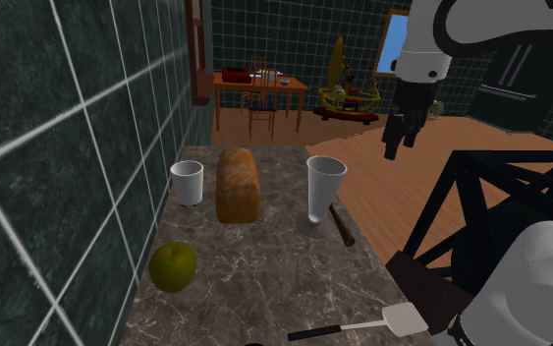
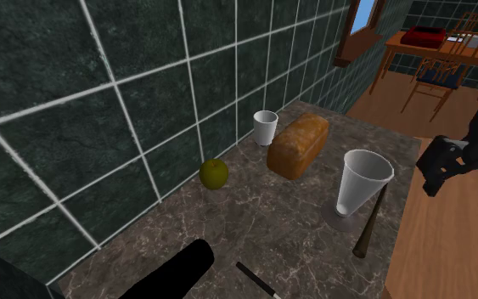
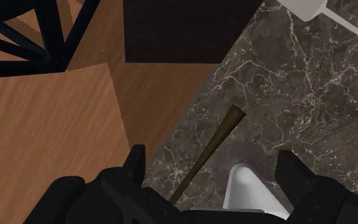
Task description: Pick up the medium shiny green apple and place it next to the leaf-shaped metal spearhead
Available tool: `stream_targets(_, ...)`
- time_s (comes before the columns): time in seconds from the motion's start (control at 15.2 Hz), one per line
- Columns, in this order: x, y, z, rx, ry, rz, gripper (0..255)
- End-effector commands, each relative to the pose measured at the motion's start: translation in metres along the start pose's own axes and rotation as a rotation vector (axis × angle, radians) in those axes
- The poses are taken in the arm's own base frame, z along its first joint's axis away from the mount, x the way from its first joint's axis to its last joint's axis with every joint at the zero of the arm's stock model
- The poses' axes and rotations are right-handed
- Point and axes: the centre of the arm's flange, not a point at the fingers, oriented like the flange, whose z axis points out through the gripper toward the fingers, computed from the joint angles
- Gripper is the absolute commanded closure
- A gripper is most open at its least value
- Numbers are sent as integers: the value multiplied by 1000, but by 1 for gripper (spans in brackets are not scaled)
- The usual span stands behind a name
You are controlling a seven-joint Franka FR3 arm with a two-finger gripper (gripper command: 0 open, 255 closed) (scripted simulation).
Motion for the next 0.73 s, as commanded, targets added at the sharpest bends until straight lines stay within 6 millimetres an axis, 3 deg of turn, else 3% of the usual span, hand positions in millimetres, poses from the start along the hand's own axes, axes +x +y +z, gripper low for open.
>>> stream_targets(0.0, 0, 0, 0, 0, 0, 0, 0)
stream_targets(0.66, 51, -117, 23, 17, -2, 13, 0)
